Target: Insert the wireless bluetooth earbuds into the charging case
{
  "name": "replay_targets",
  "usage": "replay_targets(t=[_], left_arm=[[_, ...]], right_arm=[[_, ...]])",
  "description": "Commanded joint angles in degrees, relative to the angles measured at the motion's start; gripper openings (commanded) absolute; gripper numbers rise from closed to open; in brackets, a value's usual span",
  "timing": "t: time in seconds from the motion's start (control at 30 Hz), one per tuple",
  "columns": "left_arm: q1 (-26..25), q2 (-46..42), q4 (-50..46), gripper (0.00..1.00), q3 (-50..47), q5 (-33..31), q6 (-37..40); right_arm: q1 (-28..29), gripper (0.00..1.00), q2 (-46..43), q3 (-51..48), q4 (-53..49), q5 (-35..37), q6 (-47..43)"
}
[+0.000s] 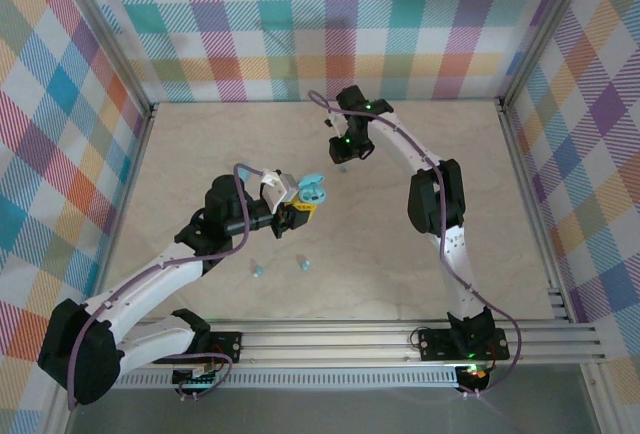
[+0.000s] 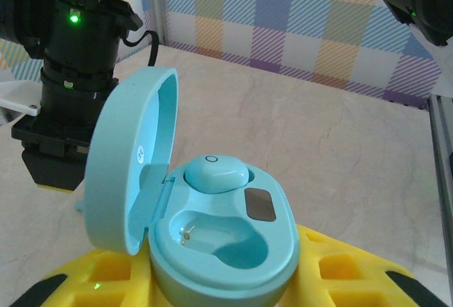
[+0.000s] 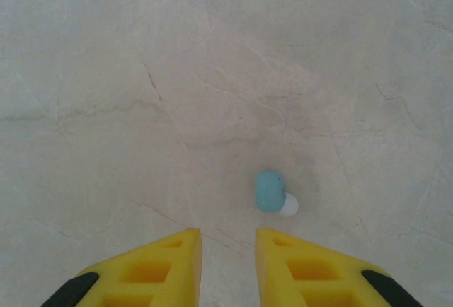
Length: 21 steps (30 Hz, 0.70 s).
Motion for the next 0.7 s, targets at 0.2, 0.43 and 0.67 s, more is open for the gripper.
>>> replay_targets(t=[0.2,0.43,0.67], left_arm=[[-0.5,6.2,1.1,0.00,4.3,-0.5,-2.1],[-0.5,6.9,-0.3,0.00,6.8,-0.9,0.1],[-0.5,8.3,3.8,0.00,6.6,-1.2,-3.2]], right_arm=[[-1.3,0.31,2.2,3.0,-1.4,0.0,-2.6],[-2.3,0.37,4.9,5.1,-1.5,-0.8,-4.2],[-2.3,0.39,7.1,6.5,-1.8,-0.3,-3.3]])
